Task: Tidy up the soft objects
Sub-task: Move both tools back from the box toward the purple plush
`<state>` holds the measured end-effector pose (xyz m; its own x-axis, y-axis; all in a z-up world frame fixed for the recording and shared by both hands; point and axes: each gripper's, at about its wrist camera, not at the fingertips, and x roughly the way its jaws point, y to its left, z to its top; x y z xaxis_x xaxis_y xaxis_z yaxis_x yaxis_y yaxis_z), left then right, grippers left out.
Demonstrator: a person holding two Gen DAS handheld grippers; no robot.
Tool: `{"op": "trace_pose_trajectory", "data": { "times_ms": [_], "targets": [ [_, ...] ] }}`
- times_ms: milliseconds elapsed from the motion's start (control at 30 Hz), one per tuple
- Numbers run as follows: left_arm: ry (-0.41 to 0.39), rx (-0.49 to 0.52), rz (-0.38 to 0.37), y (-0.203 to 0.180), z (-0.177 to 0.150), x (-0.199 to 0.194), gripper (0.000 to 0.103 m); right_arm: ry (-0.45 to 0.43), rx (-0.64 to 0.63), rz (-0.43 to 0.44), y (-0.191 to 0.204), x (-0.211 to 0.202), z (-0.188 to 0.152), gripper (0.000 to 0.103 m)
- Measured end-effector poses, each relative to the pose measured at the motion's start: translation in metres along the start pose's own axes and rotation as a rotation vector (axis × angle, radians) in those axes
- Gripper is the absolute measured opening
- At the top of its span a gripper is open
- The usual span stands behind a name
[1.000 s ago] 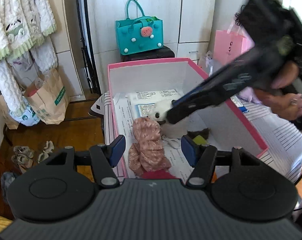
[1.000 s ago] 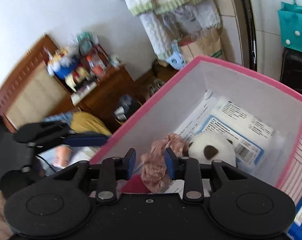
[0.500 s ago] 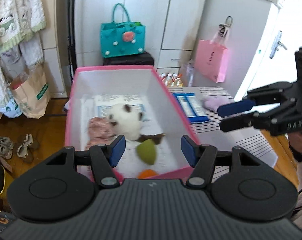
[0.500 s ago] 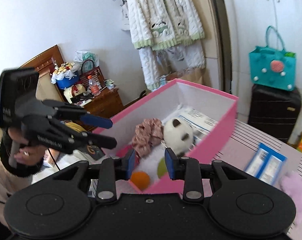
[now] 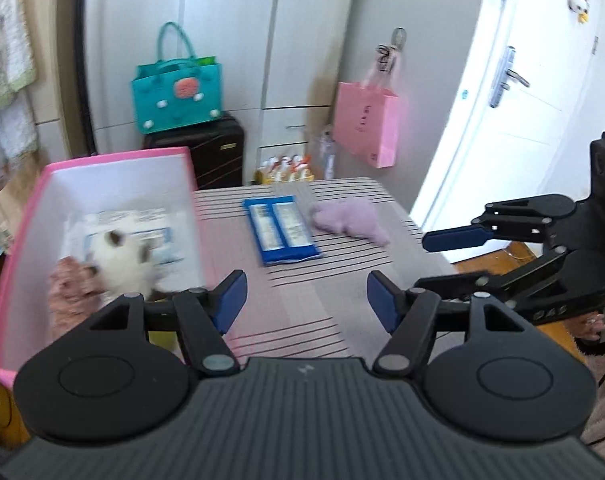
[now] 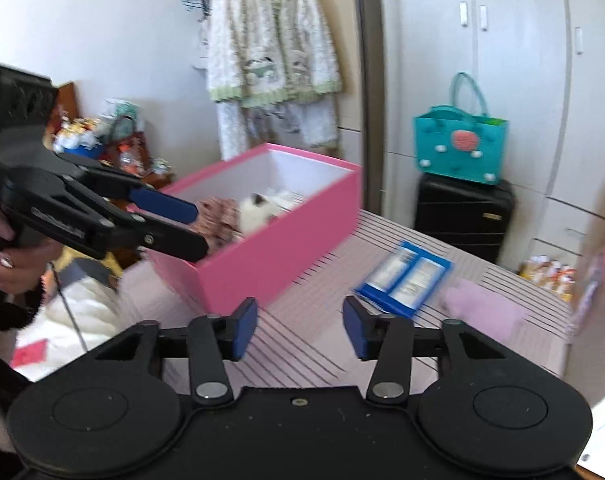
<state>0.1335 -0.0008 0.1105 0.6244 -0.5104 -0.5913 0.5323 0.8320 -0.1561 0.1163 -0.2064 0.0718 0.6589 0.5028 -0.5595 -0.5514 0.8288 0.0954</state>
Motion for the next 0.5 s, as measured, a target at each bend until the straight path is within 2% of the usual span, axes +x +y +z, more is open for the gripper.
{"op": "trace_pose_trajectory", "data": {
  "times_ms": [133,233,433,500],
  "targets": [
    [-0.014,0.039,-0.015,-0.024,0.007,0.022,0.067,0.003,0.010,-0.088,-0.021,-0.006,-0.019,0.058],
    [-0.019,0.060,-0.020,-0.041,0.014,0.043,0.068,0.001,0.045,-0.118,-0.039,-0.008,-0.030,0.058],
    [-0.035,0.040,-0.037,-0.056,0.028,0.076,0.074,-0.021,0.070,-0.190,-0.070,-0.003,-0.048,0.060],
    [-0.044,0.041,-0.018,-0.061,0.032,0.090,0.075,-0.032,0.069,-0.218,-0.078,0.002,-0.051,0.062]
  ]
}}
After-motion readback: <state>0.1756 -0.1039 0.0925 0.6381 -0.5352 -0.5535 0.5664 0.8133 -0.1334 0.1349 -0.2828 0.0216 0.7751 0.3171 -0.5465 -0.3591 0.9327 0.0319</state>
